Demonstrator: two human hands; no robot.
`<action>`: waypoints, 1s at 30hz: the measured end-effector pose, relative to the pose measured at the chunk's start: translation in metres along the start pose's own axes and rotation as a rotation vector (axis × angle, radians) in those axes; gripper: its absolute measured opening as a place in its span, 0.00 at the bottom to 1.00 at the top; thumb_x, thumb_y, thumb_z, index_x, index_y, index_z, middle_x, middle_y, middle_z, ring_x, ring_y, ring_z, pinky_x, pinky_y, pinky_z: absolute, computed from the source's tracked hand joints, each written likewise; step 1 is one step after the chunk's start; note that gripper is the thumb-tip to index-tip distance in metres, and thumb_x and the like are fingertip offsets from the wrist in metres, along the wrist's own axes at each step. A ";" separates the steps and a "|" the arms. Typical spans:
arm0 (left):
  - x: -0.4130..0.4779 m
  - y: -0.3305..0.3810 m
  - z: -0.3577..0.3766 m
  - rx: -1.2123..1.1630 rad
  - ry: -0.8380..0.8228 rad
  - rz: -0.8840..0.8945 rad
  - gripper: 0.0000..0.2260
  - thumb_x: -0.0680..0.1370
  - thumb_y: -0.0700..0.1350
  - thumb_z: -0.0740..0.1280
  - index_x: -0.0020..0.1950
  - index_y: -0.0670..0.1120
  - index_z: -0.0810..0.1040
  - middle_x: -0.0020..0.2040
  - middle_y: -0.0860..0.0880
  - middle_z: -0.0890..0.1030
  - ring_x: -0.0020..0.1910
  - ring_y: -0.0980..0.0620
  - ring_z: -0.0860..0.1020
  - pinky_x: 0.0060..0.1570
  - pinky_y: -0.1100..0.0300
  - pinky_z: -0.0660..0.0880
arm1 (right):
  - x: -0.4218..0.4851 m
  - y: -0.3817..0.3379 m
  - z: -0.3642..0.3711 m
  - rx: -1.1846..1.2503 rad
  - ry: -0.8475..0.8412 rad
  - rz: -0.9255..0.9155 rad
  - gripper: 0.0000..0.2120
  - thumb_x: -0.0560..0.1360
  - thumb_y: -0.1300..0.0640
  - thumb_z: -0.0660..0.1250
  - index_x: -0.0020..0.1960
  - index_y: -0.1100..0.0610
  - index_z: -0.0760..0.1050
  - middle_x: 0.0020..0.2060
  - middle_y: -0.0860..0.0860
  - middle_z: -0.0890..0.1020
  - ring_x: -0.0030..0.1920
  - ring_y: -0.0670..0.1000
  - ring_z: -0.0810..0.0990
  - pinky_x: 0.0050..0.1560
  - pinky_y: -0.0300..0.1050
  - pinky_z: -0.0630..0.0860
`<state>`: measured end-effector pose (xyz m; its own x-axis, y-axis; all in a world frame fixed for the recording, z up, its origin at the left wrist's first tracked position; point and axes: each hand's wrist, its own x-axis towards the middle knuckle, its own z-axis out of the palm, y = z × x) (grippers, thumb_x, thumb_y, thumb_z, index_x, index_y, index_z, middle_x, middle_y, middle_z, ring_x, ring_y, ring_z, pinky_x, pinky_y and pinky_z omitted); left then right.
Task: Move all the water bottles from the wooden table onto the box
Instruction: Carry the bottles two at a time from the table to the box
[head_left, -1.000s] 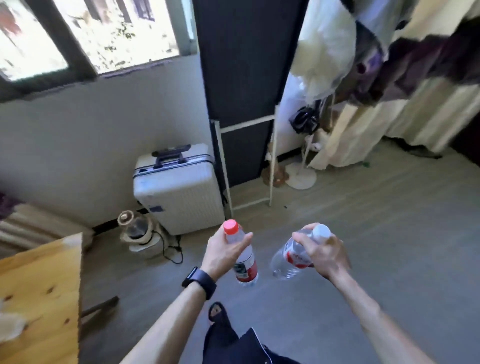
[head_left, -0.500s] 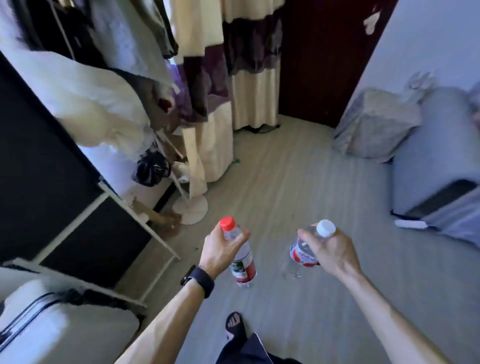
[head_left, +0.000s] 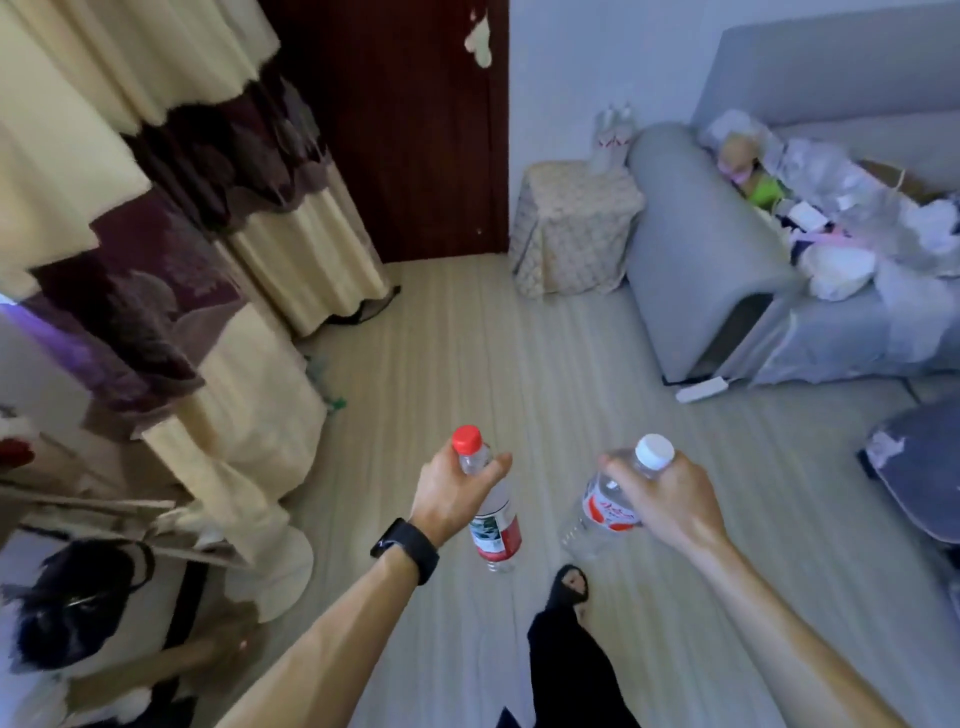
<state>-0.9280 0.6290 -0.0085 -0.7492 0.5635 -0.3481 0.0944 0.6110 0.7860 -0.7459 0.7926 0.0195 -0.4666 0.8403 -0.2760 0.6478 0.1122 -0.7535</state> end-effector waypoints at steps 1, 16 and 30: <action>0.021 0.010 0.004 0.003 -0.008 -0.002 0.15 0.73 0.60 0.71 0.43 0.49 0.77 0.38 0.55 0.82 0.39 0.56 0.80 0.36 0.63 0.72 | 0.024 -0.005 -0.001 0.005 -0.005 0.001 0.26 0.60 0.32 0.66 0.41 0.53 0.83 0.34 0.48 0.84 0.42 0.49 0.82 0.40 0.44 0.75; 0.311 0.148 0.004 0.011 0.027 -0.027 0.15 0.73 0.59 0.72 0.48 0.48 0.77 0.43 0.51 0.83 0.44 0.53 0.82 0.42 0.56 0.79 | 0.337 -0.128 -0.031 -0.045 -0.011 -0.027 0.22 0.60 0.34 0.65 0.37 0.54 0.78 0.29 0.47 0.78 0.35 0.48 0.77 0.37 0.46 0.74; 0.609 0.265 -0.021 0.035 -0.055 0.063 0.19 0.68 0.66 0.69 0.46 0.52 0.76 0.43 0.53 0.83 0.44 0.52 0.82 0.42 0.58 0.77 | 0.561 -0.234 -0.028 -0.020 0.018 0.027 0.24 0.58 0.35 0.63 0.38 0.55 0.79 0.33 0.54 0.81 0.35 0.53 0.77 0.38 0.53 0.77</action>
<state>-1.3729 1.1219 -0.0012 -0.7039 0.6307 -0.3266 0.1639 0.5917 0.7893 -1.1423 1.2531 0.0577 -0.4383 0.8523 -0.2854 0.6717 0.0996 -0.7341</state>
